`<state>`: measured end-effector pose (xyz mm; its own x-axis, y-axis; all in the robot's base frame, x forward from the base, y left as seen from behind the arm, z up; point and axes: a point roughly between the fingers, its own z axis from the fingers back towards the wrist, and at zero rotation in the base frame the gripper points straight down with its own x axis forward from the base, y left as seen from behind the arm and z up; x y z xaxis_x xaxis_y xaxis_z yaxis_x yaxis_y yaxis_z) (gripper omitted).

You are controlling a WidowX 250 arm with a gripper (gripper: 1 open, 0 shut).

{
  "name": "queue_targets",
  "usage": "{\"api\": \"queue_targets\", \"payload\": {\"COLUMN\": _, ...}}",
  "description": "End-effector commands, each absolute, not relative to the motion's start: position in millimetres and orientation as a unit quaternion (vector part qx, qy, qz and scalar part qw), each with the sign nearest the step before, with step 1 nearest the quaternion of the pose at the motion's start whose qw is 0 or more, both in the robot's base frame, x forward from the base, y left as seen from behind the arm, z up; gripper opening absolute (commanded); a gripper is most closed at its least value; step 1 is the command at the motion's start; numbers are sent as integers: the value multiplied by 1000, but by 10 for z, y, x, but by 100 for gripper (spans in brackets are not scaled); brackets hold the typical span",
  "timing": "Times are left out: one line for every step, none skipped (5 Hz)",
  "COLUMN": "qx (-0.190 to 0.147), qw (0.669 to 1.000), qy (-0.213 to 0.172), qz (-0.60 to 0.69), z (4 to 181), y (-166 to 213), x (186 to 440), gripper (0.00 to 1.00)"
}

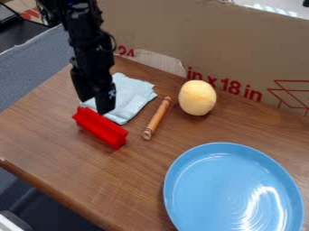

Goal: Move the cloth to the right side of the table

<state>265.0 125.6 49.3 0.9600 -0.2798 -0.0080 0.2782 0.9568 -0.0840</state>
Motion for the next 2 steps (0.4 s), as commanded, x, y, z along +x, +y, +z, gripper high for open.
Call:
{"api": "queue_targets", "payload": {"qx": -21, "qw": 991, "qy": -11, "qz": -133, "z": 813, "y": 1326, "x": 2686, "gripper": 100}}
{"api": "queue_targets", "payload": {"qx": -28, "qw": 990, "qy": -12, "qz": -135, "z": 830, "y": 1213, "x": 2689, "gripper": 100}}
